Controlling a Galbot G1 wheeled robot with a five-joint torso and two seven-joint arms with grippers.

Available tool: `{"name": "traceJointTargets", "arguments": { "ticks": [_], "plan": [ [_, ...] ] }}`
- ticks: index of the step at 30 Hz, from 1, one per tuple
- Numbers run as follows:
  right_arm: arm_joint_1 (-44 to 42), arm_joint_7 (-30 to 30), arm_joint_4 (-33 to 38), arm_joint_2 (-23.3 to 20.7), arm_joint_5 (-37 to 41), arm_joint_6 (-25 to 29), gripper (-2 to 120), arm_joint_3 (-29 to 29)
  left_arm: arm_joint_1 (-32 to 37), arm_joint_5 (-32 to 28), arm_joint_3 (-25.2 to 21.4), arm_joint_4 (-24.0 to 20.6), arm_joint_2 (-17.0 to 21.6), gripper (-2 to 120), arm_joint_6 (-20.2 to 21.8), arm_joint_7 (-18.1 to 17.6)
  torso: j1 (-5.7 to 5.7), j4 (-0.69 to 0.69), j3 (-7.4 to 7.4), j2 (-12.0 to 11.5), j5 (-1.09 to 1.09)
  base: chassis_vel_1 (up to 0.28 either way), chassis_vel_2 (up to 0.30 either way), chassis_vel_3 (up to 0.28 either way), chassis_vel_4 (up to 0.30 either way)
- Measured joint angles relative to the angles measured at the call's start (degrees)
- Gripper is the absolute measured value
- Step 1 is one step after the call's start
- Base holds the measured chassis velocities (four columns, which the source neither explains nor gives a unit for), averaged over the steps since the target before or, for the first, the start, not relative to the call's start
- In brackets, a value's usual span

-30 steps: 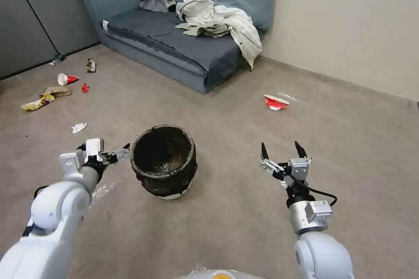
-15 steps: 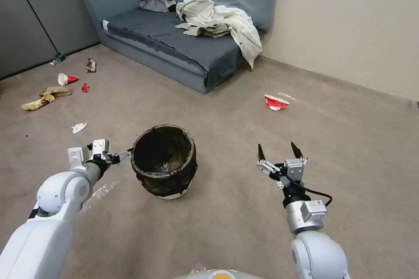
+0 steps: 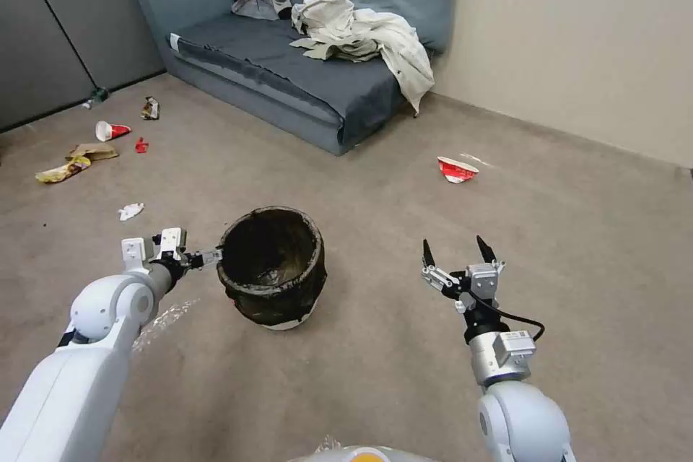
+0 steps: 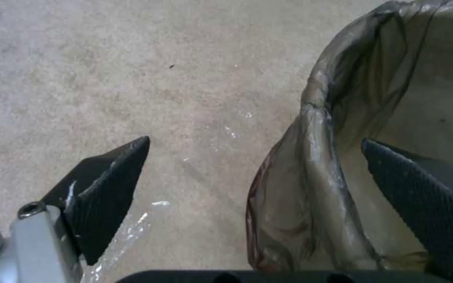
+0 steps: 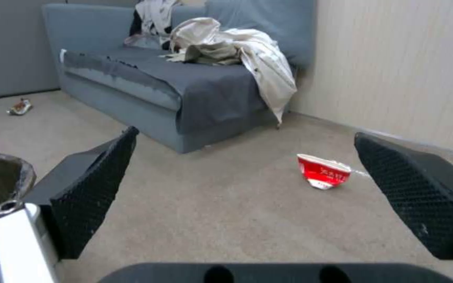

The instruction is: Pick up the trash can from the floor.

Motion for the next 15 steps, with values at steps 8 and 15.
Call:
{"name": "traceJointTargets", "arguments": {
  "ticks": [8, 15],
  "plan": [
    [0.2, 0.0, -0.3, 0.0, 0.1, 0.2, 100, -0.1, -0.8, 1.0, 1.5, 0.6, -1.3, 97, 0.2, 0.6, 0.0, 0.0, 0.0, 0.0, 0.0, 0.0, 0.0, 0.0, 0.0],
    [0.3, -0.1, -0.4, 0.0, 0.1, 0.2, 100, -0.1, -0.9, 1.2, 2.3, 0.8, -2.1, 78, 0.4, 0.7, 0.0, 0.0, 0.0, 0.0, 0.0, 0.0, 0.0, 0.0, 0.0]
  ]
}}
